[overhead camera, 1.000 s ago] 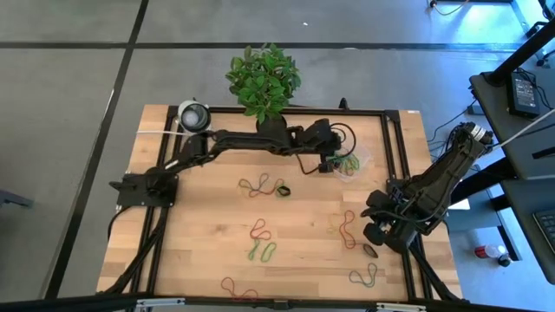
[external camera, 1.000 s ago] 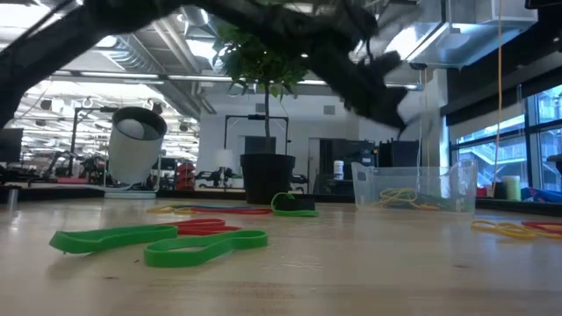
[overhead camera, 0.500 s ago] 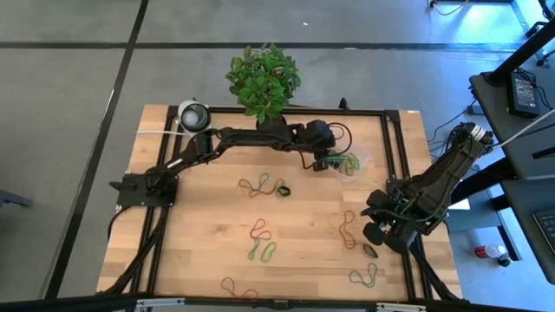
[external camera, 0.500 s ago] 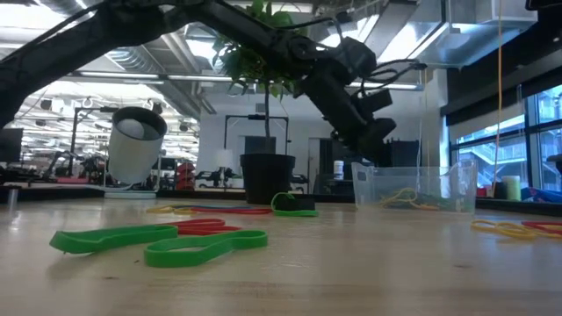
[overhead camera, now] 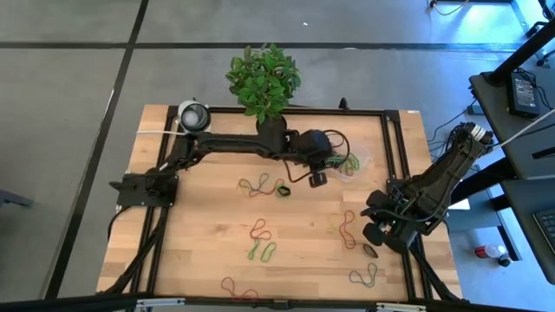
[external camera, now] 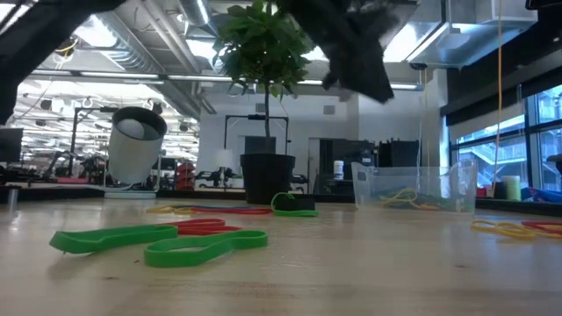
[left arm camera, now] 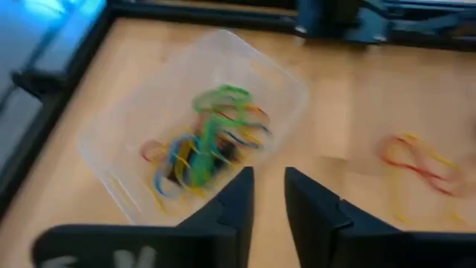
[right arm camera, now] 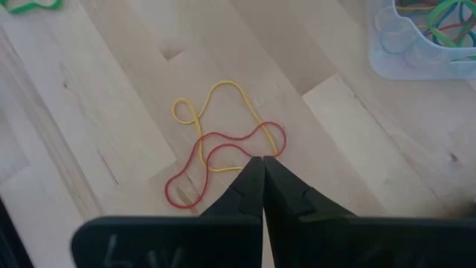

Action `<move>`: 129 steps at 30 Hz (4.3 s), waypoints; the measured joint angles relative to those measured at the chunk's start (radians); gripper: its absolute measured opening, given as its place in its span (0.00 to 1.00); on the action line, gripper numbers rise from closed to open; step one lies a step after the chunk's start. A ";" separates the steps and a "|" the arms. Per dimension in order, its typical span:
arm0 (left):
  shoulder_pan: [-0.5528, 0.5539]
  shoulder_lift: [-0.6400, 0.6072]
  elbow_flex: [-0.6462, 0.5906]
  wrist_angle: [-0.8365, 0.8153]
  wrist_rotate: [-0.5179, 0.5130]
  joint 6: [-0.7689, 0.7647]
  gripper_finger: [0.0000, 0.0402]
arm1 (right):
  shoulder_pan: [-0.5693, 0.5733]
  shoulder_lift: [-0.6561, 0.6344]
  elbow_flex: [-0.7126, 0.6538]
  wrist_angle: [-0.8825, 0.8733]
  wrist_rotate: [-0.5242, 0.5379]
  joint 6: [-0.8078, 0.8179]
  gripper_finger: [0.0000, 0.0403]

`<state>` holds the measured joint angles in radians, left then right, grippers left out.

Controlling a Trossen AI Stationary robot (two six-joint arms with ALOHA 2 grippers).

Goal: Pick and place rubber bands into bin
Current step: Put the bottom black rubber band into the bin

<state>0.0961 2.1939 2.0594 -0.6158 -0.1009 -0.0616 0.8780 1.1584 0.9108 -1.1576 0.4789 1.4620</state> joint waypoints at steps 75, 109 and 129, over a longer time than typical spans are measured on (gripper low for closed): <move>-0.084 -1.427 -1.468 0.122 0.101 -0.081 0.00 | -0.155 0.462 0.311 -0.097 -0.475 0.341 0.04; -0.080 -1.426 -1.480 0.278 0.006 -0.164 0.00 | -0.183 0.435 -0.025 0.330 -0.623 0.337 0.02; -0.080 -1.425 -1.479 0.329 -0.036 -0.160 0.00 | -0.922 0.285 0.293 0.058 -0.121 -0.663 0.00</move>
<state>0.0162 0.7685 0.5800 -0.2867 -0.1367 -0.2220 -0.0442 1.4433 1.2034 -1.0994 0.3580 0.7992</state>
